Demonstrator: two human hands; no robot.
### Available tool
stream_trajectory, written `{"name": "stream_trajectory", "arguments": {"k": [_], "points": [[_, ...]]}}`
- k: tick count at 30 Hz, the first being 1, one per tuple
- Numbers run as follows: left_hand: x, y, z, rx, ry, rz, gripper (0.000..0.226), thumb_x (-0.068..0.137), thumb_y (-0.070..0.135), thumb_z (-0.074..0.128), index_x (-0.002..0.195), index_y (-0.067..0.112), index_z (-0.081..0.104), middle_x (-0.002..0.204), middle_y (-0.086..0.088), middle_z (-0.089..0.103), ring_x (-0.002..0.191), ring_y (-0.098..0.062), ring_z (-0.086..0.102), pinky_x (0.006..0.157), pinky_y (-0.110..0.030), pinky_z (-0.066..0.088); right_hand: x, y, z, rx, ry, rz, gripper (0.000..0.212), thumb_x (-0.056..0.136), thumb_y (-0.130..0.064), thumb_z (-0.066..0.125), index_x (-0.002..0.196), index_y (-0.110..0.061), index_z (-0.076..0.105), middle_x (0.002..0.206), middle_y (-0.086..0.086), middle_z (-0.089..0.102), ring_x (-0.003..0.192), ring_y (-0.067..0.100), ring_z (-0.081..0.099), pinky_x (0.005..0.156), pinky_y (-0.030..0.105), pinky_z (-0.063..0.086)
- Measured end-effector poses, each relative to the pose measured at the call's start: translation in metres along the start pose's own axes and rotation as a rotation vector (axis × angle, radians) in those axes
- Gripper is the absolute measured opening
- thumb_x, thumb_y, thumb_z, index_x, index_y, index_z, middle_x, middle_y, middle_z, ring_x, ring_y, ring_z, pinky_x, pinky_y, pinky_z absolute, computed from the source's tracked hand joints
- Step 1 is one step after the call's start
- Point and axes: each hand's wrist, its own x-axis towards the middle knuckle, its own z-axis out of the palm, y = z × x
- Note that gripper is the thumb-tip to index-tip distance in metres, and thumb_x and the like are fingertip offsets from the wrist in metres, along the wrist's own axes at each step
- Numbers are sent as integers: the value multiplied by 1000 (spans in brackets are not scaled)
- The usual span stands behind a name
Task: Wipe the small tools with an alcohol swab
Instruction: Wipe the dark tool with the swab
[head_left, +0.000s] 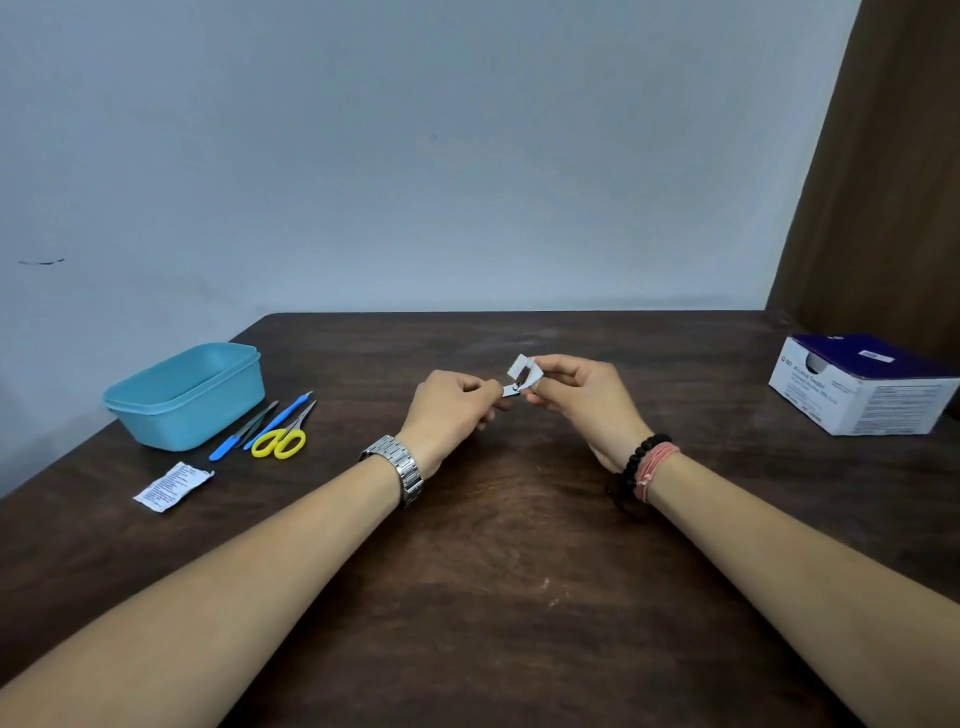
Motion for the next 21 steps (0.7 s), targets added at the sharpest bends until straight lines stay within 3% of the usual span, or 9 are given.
{"name": "stream_trajectory", "arguments": {"k": [5, 9, 13, 15, 18, 21], "points": [[-1, 0, 0, 16, -8, 11, 28, 87, 33, 61, 68, 21, 78, 55, 7, 65, 53, -6, 55, 60, -23, 44, 1, 0, -1, -71, 23, -30, 10, 87, 1, 68, 93, -7, 71, 77, 4, 70, 63, 1, 64, 65, 17, 54], [-5, 1, 0, 150, -25, 134, 29, 89, 37, 61, 71, 19, 75, 63, 1, 71, 56, -8, 62, 68, -27, 53, 2, 2, -3, -105, 57, -3, 4, 87, -2, 69, 87, -7, 69, 74, 4, 67, 56, -1, 60, 56, 15, 49], [-6, 1, 3, 96, -60, 229, 14, 88, 33, 69, 93, 20, 71, 71, 2, 73, 64, -9, 69, 72, -30, 58, 5, 3, -5, -33, 92, 46, 9, 86, -3, 70, 79, -8, 67, 69, 3, 67, 61, 7, 61, 57, 17, 51], [-5, -1, 5, 126, -58, 279, 16, 85, 31, 72, 100, 24, 68, 74, 6, 73, 68, -4, 67, 75, -26, 55, 6, 2, -4, -10, 89, 57, 9, 87, -4, 69, 80, -7, 66, 70, 4, 65, 62, 8, 60, 58, 17, 52], [-4, 0, 5, 160, -22, 337, 12, 84, 27, 73, 95, 25, 68, 74, 8, 72, 74, -1, 66, 76, -22, 51, 6, 2, -4, -14, 73, 53, 7, 89, -3, 66, 84, -7, 66, 71, 2, 65, 63, 7, 59, 59, 16, 52], [-5, 0, 5, 131, -6, 378, 12, 85, 27, 74, 93, 19, 69, 79, 9, 73, 77, -3, 69, 79, -31, 57, 6, 3, -4, -14, 51, 46, 11, 92, -3, 63, 88, -10, 70, 75, 1, 68, 65, 6, 59, 61, 18, 52]]}}
